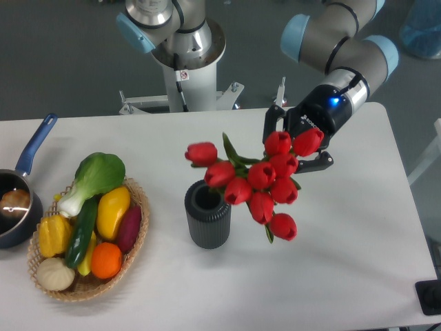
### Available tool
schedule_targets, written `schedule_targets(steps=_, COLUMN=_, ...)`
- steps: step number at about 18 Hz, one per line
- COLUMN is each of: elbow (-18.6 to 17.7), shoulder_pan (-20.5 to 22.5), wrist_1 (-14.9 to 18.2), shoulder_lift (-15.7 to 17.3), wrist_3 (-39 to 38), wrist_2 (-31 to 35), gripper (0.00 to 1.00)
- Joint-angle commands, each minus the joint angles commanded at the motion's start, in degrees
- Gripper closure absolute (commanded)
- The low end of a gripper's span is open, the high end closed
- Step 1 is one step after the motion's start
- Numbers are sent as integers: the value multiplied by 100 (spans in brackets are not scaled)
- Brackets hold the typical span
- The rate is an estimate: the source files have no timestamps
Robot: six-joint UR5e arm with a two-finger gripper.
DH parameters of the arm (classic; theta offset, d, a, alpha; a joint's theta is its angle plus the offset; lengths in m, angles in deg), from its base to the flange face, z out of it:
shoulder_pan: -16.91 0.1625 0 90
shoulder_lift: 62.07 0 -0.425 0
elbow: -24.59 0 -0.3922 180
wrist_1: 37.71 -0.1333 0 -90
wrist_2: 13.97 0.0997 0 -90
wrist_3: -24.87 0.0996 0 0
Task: Insert the flowers into the vase
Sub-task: 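Align the tulip stems above the vase opening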
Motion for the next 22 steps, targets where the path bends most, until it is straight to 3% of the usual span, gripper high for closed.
schedule_targets(steps=4, elbow=-219, shoulder_pan=-62, wrist_1=-9, shoulder_lift=44, wrist_3=9, wrist_2=-387, gripper=91)
schedule_targets(steps=12, elbow=-536, shoulder_pan=-229, wrist_1=-9, shoulder_lift=141, wrist_3=44, wrist_2=-555, gripper=92)
schedule_targets(steps=22, elbow=-536, shoulder_pan=-97, wrist_1=-9, shoulder_lift=79, wrist_3=97, wrist_2=-511, gripper=92)
